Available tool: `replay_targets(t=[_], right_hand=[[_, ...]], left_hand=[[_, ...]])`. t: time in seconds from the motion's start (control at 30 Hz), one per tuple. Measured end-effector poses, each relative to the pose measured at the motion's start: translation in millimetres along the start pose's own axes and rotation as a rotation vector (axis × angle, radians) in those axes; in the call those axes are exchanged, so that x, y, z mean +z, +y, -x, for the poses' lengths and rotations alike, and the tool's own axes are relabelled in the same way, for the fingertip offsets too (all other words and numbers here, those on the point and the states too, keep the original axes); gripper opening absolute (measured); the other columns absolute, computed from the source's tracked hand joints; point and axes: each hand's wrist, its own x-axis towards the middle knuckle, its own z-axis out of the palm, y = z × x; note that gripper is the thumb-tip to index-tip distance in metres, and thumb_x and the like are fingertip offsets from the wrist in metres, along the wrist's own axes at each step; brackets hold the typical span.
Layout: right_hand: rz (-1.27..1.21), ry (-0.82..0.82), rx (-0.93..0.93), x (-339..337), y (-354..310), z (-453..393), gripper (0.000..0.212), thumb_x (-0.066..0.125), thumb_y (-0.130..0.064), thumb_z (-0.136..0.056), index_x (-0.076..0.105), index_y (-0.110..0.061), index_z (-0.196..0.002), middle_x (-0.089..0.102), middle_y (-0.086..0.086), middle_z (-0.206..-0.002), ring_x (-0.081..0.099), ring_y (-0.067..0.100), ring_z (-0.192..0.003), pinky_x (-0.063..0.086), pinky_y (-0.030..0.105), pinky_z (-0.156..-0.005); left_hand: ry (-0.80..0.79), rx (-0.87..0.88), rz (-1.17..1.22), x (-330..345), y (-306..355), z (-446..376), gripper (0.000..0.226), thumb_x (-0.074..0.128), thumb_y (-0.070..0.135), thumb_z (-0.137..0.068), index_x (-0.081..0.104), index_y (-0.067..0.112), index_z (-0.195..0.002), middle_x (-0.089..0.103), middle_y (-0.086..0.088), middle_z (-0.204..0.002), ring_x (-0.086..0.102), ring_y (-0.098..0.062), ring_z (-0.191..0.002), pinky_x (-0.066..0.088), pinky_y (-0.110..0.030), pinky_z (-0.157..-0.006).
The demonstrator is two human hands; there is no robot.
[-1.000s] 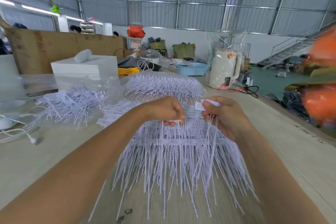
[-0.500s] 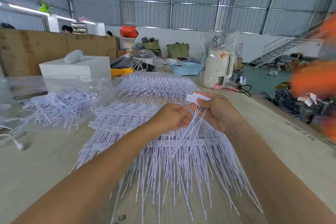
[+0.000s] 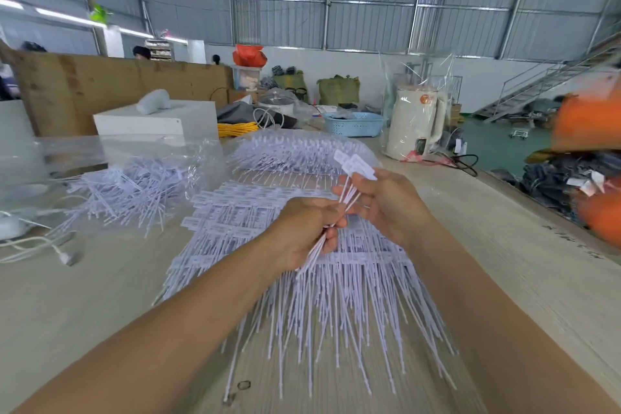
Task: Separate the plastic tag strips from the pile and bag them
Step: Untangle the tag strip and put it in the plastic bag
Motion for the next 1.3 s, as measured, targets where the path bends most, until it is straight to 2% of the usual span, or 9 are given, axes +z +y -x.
replay_targets(t=[0.23, 0.37, 0.53, 0.67, 0.77, 0.9, 1.07, 1.23, 1.3], right_hand=[[-0.058, -0.025, 0.01, 30.8, 13.7, -1.1, 0.01, 0.057, 0.002, -0.088, 0.062, -0.003, -0.095, 0.073, 0.011, -0.079, 0.072, 0.025, -0.07, 0.057, 0.029, -0.057], [0.02, -0.037, 0.011, 53.5, 27.6, -1.3, 0.003, 0.064, -0.005, -0.086, 0.064, -0.008, -0.086, 0.072, 0.011, -0.077, 0.072, 0.025, -0.068, 0.057, 0.028, -0.056], [0.036, -0.118, 0.081, 84.7, 36.9, -5.6, 0.015, 0.061, 0.006, -0.084, 0.064, -0.005, -0.094, 0.073, 0.007, -0.076, 0.071, 0.019, -0.067, 0.058, 0.026, -0.058], [-0.019, -0.21, 0.163, 118.5, 49.4, -6.1, 0.022, 0.061, 0.009, -0.082, 0.063, -0.008, -0.096, 0.073, 0.009, -0.081, 0.071, 0.023, -0.07, 0.059, 0.03, -0.062], [0.025, -0.29, 0.209, 151.6, 60.5, -3.6, 0.028, 0.061, 0.007, -0.084, 0.058, 0.001, -0.111, 0.072, 0.014, -0.084, 0.071, 0.025, -0.07, 0.06, 0.031, -0.065], [0.084, -0.372, 0.274, 191.5, 74.3, -1.9, 0.037, 0.058, 0.008, -0.086, 0.047, -0.006, -0.118, 0.066, 0.018, -0.101, 0.07, 0.026, -0.067, 0.059, 0.031, -0.061], [0.301, -0.458, 0.232, 219.6, 88.7, -4.4, 0.02, 0.06, 0.007, -0.084, 0.059, -0.002, -0.102, 0.066, 0.019, -0.09, 0.061, 0.013, -0.049, 0.046, 0.019, -0.041], [0.396, -0.443, 0.176, 232.6, 96.3, -23.0, 0.015, 0.059, 0.008, -0.084, 0.06, -0.003, -0.094, 0.064, 0.011, -0.072, 0.059, 0.008, -0.043, 0.044, 0.017, -0.039], [0.422, -0.404, 0.146, 237.8, 97.4, -36.0, 0.015, 0.056, 0.009, -0.085, 0.059, -0.003, -0.094, 0.063, 0.011, -0.073, 0.058, 0.009, -0.043, 0.046, 0.018, -0.04]], left_hand=[[0.013, -0.014, -0.163, -37.0, 0.7, 16.9, 0.019, 0.062, 0.019, -0.089, 0.069, 0.002, -0.083, 0.065, -0.001, -0.056, 0.053, -0.006, -0.041, 0.043, -0.016, -0.043], [0.032, 0.009, -0.263, -61.6, 6.2, 30.5, 0.012, 0.059, 0.009, -0.091, 0.066, 0.0, -0.086, 0.069, -0.004, -0.063, 0.058, -0.007, -0.045, 0.048, -0.018, -0.047], [0.179, 0.168, -0.433, -98.1, 14.2, 47.2, 0.017, 0.056, 0.003, -0.091, 0.067, 0.005, -0.078, 0.066, 0.003, -0.057, 0.048, -0.003, -0.04, 0.039, -0.015, -0.041], [0.261, 0.151, -0.517, -134.8, 20.0, 63.4, 0.018, 0.056, 0.007, -0.092, 0.068, 0.007, -0.079, 0.062, 0.004, -0.053, 0.045, -0.005, -0.041, 0.037, -0.016, -0.041], [0.34, 0.138, -0.546, -168.0, 22.1, 81.6, 0.019, 0.055, 0.007, -0.093, 0.068, 0.006, -0.078, 0.061, 0.002, -0.052, 0.046, -0.008, -0.039, 0.036, -0.016, -0.039], [0.555, 0.144, -0.533, -220.9, 33.2, 97.1, 0.023, 0.051, 0.006, -0.095, 0.065, 0.002, -0.078, 0.059, 0.002, -0.048, 0.043, -0.006, -0.035, 0.033, -0.015, -0.036], [0.772, 0.088, -0.534, -277.7, 61.6, 67.4, 0.029, 0.047, 0.003, -0.096, 0.057, -0.002, -0.069, 0.052, -0.008, -0.054, 0.042, -0.009, -0.034, 0.033, -0.017, -0.037], [0.808, -0.04, -0.632, -299.4, 70.8, 1.1, 0.037, 0.042, 0.0, -0.093, 0.048, 0.001, -0.057, 0.051, -0.017, -0.062, 0.039, -0.02, -0.046, 0.028, -0.023, -0.051], [0.822, -0.054, -0.627, -298.4, 71.1, -20.1, 0.033, 0.039, -0.005, -0.093, 0.044, 0.0, -0.06, 0.048, -0.015, -0.054, 0.041, -0.018, -0.031, 0.027, -0.019, -0.043]])
